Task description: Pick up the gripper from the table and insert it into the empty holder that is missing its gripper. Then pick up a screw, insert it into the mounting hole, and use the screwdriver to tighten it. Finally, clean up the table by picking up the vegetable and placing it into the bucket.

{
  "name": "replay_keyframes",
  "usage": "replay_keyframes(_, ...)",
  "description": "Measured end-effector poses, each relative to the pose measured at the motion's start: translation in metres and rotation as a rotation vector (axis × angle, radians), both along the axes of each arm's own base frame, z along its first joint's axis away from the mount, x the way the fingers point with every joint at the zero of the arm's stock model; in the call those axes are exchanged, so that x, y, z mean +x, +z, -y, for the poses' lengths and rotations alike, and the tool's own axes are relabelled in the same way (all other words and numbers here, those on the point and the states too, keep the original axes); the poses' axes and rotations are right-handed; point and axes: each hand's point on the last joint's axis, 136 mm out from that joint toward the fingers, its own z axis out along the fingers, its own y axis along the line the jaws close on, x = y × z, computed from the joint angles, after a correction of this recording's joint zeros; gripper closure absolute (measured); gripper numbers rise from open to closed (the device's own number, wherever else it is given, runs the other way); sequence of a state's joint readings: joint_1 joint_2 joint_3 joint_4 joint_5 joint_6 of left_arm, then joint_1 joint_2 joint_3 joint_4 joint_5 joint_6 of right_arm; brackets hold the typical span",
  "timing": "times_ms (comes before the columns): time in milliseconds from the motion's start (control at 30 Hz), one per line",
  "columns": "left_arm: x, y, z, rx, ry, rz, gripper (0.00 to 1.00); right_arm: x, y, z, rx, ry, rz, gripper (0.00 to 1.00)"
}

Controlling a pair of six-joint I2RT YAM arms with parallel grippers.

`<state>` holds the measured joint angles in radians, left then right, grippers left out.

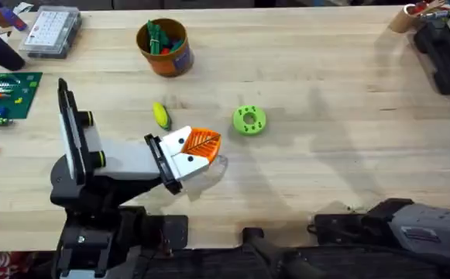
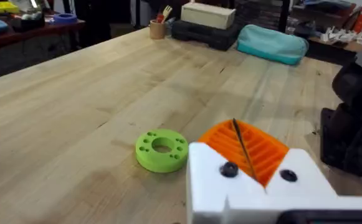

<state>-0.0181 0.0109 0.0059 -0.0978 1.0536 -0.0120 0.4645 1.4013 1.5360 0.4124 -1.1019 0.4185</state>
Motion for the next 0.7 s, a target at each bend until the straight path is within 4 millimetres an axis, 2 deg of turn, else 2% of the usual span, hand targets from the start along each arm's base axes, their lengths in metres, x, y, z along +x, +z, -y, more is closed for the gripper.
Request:
replay_keyframes(200, 0.0, 0.0, 0.0, 0.0, 0.0, 0.0, 0.983, -0.01, -0.012, -0.019, 0.009, 0.048, 0.005, 0.961)
replay_keyframes(267, 0.0, 0.0, 0.0, 0.0, 0.0, 0.0, 0.983, -0.011, -0.037, -0.028, 0.028, 0.064, 0.018, 0.96)
replay_keyframes(433, 0.0, 0.0, 0.0, 0.0, 0.0, 0.0, 0.983, -0.009, -0.063, -0.033, 0.016, 0.074, -0.013, 0.958)
replay_keyframes(700, 0.0, 0.0, 0.0, 0.0, 0.0, 0.0, 0.983, -0.023, -0.072, -0.04, 0.049, 0.115, 0.019, 0.958)
